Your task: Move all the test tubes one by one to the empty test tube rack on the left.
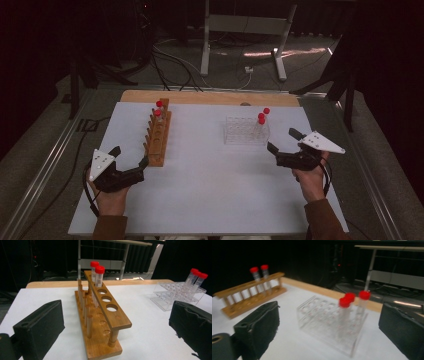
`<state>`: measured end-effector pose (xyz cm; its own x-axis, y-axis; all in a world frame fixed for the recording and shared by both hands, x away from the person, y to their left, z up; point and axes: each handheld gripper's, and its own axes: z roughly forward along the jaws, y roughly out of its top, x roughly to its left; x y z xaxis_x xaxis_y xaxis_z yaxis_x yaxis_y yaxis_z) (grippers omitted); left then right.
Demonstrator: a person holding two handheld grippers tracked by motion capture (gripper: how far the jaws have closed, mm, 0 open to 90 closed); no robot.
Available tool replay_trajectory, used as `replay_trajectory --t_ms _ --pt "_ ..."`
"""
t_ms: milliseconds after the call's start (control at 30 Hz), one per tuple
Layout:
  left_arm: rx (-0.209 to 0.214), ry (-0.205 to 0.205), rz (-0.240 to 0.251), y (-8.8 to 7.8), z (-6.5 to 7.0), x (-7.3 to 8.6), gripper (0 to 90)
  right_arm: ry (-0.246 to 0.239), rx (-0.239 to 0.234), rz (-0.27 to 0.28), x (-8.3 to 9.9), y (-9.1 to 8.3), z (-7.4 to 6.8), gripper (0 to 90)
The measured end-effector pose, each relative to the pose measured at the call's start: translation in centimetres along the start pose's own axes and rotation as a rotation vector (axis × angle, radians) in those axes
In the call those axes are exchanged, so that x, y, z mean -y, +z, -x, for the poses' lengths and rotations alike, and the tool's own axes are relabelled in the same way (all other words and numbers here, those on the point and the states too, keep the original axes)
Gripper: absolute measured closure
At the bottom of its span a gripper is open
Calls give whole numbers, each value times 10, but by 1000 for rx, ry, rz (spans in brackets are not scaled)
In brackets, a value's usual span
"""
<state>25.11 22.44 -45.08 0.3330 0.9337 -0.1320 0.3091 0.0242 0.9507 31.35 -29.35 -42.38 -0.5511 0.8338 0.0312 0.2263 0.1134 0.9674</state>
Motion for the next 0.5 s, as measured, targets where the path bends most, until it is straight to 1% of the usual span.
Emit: replay_trajectory --t_ms 67,133,200,267,300,367,433,500 --pt "-3 -5 -2 0 -1 1 6 15 15 6 -5 6 5 43" --pt "-12 1 -4 0 -1 2 6 27 30 6 -8 14 10 56" --pt "-14 -4 -1 -1 -2 2 6 49 37 5 -11 22 14 62" --pt "-20 -12 5 -3 -4 2 6 51 56 5 -12 31 18 80" --pt "-23 -15 8 -4 -5 2 6 61 67 2 -13 35 20 82" --pt "-32 -21 6 -5 -7 3 6 72 88 5 -14 42 25 130" --pt "-47 -14 -3 -5 -8 4 7 72 108 13 -14 47 30 153" --pt "-52 -18 -8 -5 -10 5 7 76 132 11 -14 52 33 172"
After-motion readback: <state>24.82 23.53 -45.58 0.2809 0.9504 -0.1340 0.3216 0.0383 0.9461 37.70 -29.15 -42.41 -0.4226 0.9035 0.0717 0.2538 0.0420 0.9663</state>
